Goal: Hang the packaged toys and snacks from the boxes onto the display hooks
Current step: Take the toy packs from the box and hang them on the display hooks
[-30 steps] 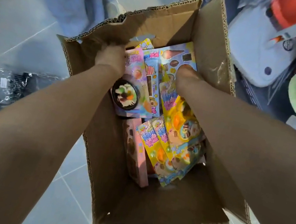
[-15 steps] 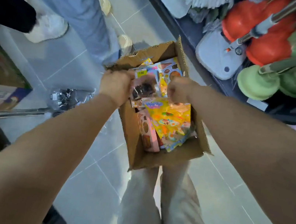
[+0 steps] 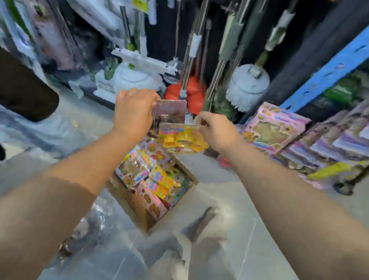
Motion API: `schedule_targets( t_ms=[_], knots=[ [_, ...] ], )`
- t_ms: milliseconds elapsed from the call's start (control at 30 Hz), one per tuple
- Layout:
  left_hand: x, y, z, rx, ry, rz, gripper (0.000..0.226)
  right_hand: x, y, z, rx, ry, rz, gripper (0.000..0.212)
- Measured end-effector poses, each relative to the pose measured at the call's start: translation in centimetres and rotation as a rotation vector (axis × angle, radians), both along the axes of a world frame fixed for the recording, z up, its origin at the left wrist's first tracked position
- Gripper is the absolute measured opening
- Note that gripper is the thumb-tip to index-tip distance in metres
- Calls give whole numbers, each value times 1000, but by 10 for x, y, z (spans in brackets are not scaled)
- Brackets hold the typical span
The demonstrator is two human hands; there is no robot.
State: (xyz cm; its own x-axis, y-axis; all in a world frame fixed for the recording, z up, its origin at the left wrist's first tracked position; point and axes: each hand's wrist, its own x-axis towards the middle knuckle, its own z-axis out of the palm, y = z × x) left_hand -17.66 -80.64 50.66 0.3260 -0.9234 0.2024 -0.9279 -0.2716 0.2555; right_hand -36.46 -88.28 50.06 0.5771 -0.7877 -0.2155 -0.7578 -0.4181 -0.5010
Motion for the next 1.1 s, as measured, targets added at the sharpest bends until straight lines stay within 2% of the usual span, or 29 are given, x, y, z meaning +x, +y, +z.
schedule_targets(
  t_ms=[167,300,400,533,700,833,967,1100],
  knots=[
    [-89,-29,68,-134,14,-257,22,-100,19,81,-103,-183,-287,13],
    [-164,-58,104,-174,-20,-446,26,-175,23,116,-173,-265,-436,14],
    [-220,-82,123,-233,-27,-550,26,-226,15,133,-201,-287,-500,14],
    [-289,-118,143,-324,71,-646,19,-286,-9,155,-255,-280,-535,17],
    [-369,-173,173,-309,172,-661,21,-359,-59,175,-289,-352,-563,4],
    [-414,-219,190,-283,243,-585,20,-404,-101,190,-270,-386,-524,6],
    [-433,-249,199,-335,221,-479,18,-431,-134,197,-256,-378,-461,22],
    [-434,-258,204,-331,210,-383,19,-436,-156,201,-257,-432,-450,16]
  ],
)
